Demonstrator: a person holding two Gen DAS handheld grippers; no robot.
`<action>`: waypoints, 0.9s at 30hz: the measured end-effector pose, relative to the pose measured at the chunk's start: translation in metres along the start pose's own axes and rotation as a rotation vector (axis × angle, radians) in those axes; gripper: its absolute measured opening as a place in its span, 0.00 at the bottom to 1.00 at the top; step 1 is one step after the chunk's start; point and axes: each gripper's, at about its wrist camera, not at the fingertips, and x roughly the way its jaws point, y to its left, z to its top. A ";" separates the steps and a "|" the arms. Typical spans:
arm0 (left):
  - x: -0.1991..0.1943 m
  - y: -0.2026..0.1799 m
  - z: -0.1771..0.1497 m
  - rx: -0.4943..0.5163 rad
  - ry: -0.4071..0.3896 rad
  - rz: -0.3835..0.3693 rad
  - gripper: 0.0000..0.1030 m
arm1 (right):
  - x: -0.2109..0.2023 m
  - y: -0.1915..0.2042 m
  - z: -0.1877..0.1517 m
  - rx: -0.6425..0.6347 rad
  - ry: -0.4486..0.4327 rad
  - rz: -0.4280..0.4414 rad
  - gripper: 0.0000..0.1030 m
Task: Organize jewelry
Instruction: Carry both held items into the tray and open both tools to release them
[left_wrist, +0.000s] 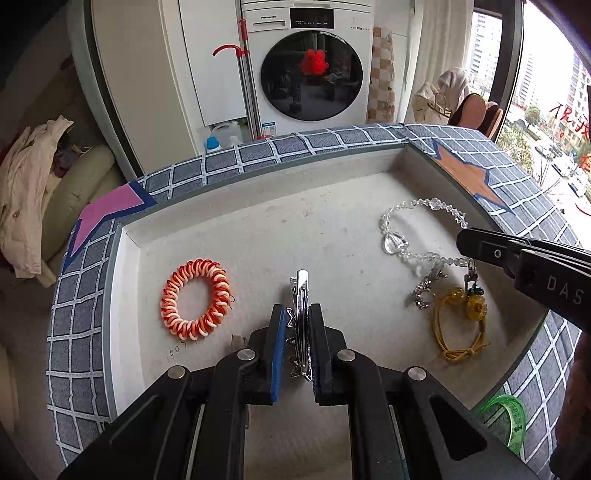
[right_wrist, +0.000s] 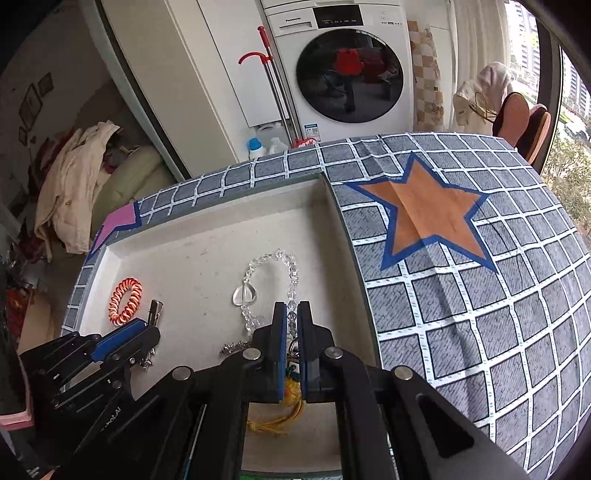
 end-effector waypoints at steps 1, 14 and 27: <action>0.000 -0.001 0.000 0.003 -0.005 0.009 0.31 | 0.001 0.000 -0.002 -0.001 0.004 -0.005 0.06; -0.012 -0.002 0.000 0.001 -0.026 0.035 0.31 | -0.016 0.008 -0.006 0.014 -0.038 0.030 0.60; -0.042 0.007 -0.006 -0.019 -0.073 0.021 0.31 | -0.068 0.002 -0.033 0.082 -0.109 0.062 0.68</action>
